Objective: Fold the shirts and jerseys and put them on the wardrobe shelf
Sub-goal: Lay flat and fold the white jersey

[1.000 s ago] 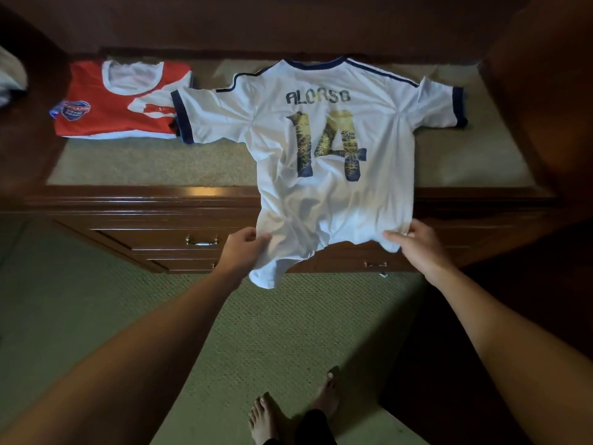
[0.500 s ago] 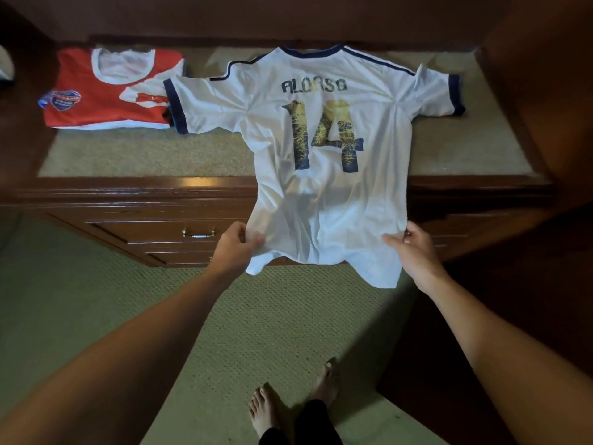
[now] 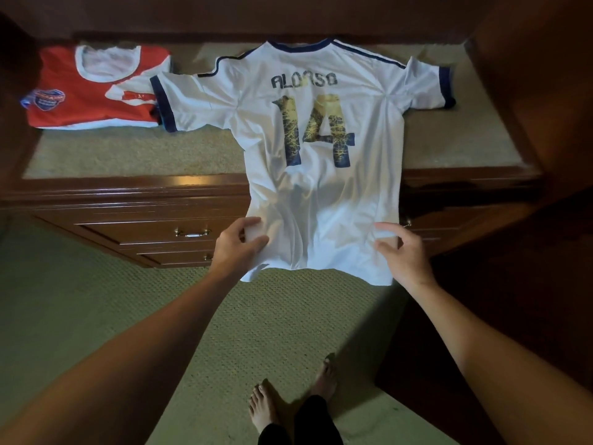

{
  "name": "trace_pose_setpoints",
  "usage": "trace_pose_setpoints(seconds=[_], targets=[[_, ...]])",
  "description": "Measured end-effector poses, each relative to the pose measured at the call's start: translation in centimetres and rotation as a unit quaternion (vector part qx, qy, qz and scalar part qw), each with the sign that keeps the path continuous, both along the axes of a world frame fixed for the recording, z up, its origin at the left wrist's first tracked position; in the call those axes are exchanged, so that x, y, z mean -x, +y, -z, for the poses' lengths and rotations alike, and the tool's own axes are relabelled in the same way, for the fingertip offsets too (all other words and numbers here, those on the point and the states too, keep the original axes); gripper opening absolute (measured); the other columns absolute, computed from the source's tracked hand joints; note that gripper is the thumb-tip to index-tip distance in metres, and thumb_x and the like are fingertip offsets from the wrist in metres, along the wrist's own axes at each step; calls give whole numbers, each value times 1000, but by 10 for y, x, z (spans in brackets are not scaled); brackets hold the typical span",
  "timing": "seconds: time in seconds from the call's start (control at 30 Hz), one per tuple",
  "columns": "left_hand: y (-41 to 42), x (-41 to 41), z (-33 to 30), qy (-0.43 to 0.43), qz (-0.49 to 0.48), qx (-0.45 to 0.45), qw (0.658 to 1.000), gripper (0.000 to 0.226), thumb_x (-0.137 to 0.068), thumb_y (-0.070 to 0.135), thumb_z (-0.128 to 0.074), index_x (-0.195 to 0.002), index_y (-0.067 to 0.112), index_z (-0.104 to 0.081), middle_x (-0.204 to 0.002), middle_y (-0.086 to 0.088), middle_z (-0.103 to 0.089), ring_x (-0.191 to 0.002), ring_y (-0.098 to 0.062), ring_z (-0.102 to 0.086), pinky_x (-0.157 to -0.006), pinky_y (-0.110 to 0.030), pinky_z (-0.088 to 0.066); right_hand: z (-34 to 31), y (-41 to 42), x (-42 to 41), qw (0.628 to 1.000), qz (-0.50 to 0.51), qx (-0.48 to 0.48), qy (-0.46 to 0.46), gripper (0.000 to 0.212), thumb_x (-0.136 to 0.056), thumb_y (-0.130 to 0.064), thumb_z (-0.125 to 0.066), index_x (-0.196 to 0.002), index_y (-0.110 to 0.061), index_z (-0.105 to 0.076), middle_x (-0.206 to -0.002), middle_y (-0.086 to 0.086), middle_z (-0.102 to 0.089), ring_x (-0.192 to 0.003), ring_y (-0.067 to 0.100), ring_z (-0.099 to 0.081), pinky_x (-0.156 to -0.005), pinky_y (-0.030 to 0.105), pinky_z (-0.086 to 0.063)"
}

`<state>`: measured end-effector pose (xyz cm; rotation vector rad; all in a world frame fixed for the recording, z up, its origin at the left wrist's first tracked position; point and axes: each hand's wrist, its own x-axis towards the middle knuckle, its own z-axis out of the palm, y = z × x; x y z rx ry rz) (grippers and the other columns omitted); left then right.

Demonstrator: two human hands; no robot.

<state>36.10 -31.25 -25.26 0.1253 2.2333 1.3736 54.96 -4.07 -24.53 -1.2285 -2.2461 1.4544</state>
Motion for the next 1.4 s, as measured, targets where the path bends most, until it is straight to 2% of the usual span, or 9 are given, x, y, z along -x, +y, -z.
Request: trace_pose_setpoints(seconds=[0.13, 0.4, 0.5, 0.6, 0.67, 0.9, 1.1, 1.17, 1.4], targets=[[-9, -7, 6, -22, 16, -11, 1000, 42, -75, 15, -82, -114, 27, -69, -108, 1, -72, -95, -14, -70, -85, -35, -60, 7, -6, -13, 993, -16, 111, -41, 32, -79, 3, -80, -106, -13, -75, -100, 2, -71, -87, 12, -62, -64, 7, -46], [-13, -11, -7, 34, 6, 33, 999, 31, -77, 13, -80, -103, 28, -72, -96, 2, -72, -83, -14, -69, -67, -25, -56, 1, -8, -26, 999, -5, 44, -13, 25, -82, 0, -75, -96, -20, -75, -67, -3, -56, -66, 12, -60, -68, 26, -50], [-19, -8, -9, 31, -13, 30, 999, 27, -79, 11, -75, -98, 30, -72, -95, 0, -72, -77, -14, -69, -56, -19, -51, 3, -1, -29, 1000, 2, 20, -10, 26, -83, -1, -75, -99, -22, -78, -60, -6, -43, -67, 16, -54, -80, 33, -54], [-23, -10, -7, 27, -18, 32, 999, 23, -83, 14, -71, -96, 34, -71, -97, 2, -72, -79, -16, -70, -57, -24, -55, 6, 4, -32, 999, -6, 31, -38, 31, -89, 6, -68, -114, -11, -76, -74, -9, -56, -83, 10, -59, -91, 26, -49], [-25, -12, -4, 32, -31, 45, 998, 19, -87, 16, -68, -95, 33, -70, -97, 2, -72, -79, -16, -69, -58, -23, -54, 9, 7, -35, 997, 17, 12, -76, 35, -89, 8, -65, -120, -6, -72, -108, 3, -71, -109, 14, -64, -94, 24, -45], [-40, -22, 2, 101, -87, 103, 986, 9, -93, 28, -66, -101, 25, -69, -86, 3, -68, -92, -24, -63, -78, -32, -50, 15, 18, -59, 981, 117, -79, -134, 47, -92, 5, -48, -134, -10, -64, -138, 12, -62, -128, 33, -58, -111, 42, -45], [-49, -15, 25, 34, 73, 276, 958, 45, -90, 26, -68, -133, 22, -56, -126, -14, -62, -104, -30, -61, -90, -40, -51, 25, 27, -59, 948, 55, -106, -296, 48, -99, -16, -54, -146, -17, -50, -156, 13, -39, -137, 39, -44, -111, 47, -38], [-44, -8, 21, 43, 87, 269, 958, 44, -86, 33, -71, -127, 20, -63, -128, -9, -62, -109, -27, -63, -95, -43, -52, 23, 24, -45, 947, 11, -141, -289, 46, -97, -26, -60, -142, -20, -54, -160, 9, -34, -139, 37, -42, -113, 47, -34], [-23, 29, -32, 84, 74, 195, 974, 16, -86, 26, -63, -95, 19, -74, -86, 0, -74, -85, -22, -70, -81, -37, -57, -22, -15, 45, 968, -134, -174, -121, 34, -95, -22, -68, -129, -17, -66, -149, 6, -49, -139, 26, -45, -114, 39, -35]])
